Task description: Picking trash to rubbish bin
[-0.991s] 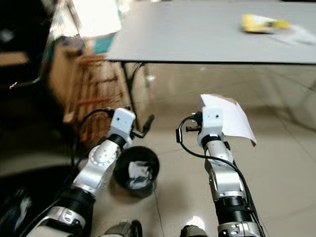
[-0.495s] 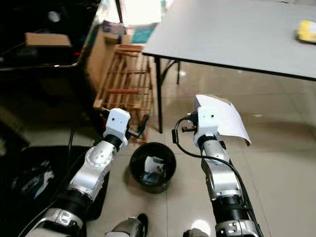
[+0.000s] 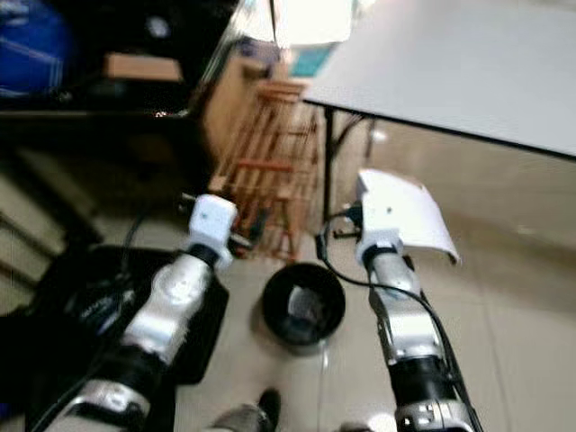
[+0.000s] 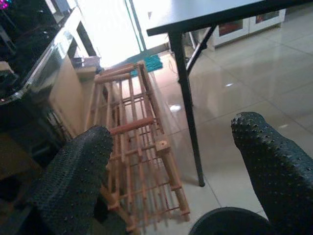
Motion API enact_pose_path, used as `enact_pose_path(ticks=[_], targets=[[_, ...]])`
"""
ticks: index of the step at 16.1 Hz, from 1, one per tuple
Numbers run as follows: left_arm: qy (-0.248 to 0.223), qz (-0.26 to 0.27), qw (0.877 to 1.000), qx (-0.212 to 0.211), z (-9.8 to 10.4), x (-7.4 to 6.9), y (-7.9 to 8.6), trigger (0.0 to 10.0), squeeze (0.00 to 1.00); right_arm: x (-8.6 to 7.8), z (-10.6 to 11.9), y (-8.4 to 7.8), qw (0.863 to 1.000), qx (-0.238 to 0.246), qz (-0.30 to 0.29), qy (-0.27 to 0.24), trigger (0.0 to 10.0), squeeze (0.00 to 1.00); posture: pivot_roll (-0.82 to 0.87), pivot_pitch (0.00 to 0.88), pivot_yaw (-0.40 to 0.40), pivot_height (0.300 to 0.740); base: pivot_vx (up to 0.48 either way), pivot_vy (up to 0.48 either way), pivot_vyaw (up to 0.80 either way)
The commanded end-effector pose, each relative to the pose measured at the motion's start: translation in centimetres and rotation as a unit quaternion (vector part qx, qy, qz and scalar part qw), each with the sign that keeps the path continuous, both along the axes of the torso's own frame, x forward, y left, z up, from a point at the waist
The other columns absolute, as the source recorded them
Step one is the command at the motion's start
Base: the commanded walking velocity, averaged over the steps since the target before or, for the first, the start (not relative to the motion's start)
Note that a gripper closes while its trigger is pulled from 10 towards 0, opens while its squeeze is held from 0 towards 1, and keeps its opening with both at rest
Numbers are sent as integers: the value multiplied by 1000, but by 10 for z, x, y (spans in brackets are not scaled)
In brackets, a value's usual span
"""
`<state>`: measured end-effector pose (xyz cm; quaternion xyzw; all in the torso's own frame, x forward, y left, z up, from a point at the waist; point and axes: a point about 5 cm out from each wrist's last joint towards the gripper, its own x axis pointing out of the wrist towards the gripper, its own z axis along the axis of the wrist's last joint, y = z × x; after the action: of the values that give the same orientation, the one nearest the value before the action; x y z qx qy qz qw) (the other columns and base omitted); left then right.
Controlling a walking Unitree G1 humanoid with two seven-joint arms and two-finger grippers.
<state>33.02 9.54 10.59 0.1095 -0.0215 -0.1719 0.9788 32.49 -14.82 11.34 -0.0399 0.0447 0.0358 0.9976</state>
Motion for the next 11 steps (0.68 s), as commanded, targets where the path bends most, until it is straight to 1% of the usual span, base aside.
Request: enact_pose_path(ticks=[1, 4, 5, 7, 9, 10, 11], targets=[[6, 11, 1000, 9, -3, 0, 7, 10000, 0, 0, 1, 4, 1000, 7, 7, -3, 10000, 0, -42, 132, 61, 740, 0, 0, 800], [13, 8, 1000, 11, -6, -3, 6, 10000, 0, -1, -1, 4, 1000, 8, 7, 0, 10000, 0, -44, 137, 62, 740, 0, 0, 796], [17, 8, 1000, 12, -8, -4, 7, 10000, 0, -2, -2, 3, 1000, 10, 3, 2, 10000, 0, -44, 139, 63, 740, 0, 0, 431], [18, 13, 1000, 14, -8, -5, 14, 10000, 0, -3, -3, 2, 1000, 9, 0, 4, 10000, 0, -44, 140, 63, 740, 0, 0, 0], [22, 19, 999, 15, -11, -8, 24, 10000, 0, -4, -5, 0, 1000, 9, -3, 5, 10000, 0, -43, 142, 61, 740, 0, 0, 0], [33, 14, 999, 14, -16, -12, 31, 10000, 0, -6, -6, 0, 1000, 9, -5, 8, 10000, 0, -43, 142, 61, 740, 0, 0, 0], [39, 13, 999, 22, -18, -14, 35, 10000, 0, -7, -7, -1, 1000, 8, -7, 10, 10000, 0, -41, 145, 59, 740, 0, 0, 0]])
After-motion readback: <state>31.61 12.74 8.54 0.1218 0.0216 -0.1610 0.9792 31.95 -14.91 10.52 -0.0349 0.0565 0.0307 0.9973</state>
